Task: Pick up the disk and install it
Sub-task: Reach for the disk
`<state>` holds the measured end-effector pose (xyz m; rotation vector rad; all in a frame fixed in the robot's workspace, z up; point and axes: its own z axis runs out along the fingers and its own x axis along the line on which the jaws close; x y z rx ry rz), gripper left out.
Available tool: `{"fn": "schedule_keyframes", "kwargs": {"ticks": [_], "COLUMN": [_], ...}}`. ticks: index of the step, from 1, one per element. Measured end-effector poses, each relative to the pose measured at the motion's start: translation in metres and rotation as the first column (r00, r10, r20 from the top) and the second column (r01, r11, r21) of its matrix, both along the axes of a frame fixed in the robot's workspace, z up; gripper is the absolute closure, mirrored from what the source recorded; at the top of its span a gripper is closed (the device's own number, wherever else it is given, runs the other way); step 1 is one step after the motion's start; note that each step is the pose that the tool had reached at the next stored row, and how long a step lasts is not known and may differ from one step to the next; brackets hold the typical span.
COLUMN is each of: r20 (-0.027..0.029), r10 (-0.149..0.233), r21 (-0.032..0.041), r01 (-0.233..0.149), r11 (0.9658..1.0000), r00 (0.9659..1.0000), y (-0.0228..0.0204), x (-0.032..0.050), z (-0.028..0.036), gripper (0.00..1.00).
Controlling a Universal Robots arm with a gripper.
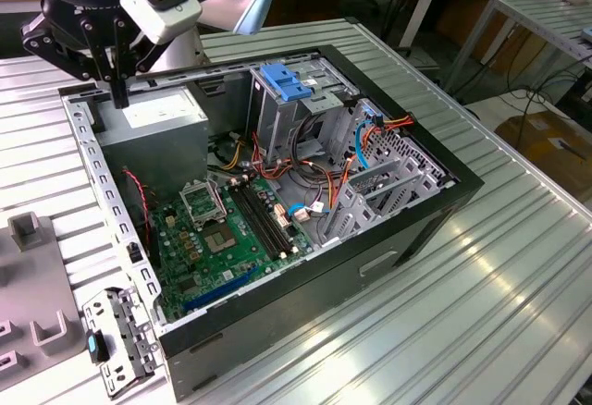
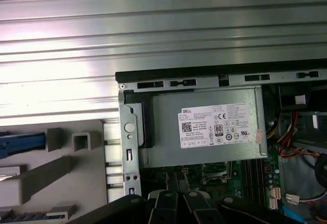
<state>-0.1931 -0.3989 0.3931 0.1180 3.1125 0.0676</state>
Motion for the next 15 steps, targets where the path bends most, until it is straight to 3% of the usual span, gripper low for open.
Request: {"fn": "schedule_keyframes", "kwargs": {"ticks": [15], "r20": [0.0000], "r10": [0.000], "r21": [0.0000], "r01": [0.000], "r11": [1.0000], "r00": [1.0000], "y": [0.0000], "x": [-0.0091], "z": [-0.0002], "gripper": [0.89]}}
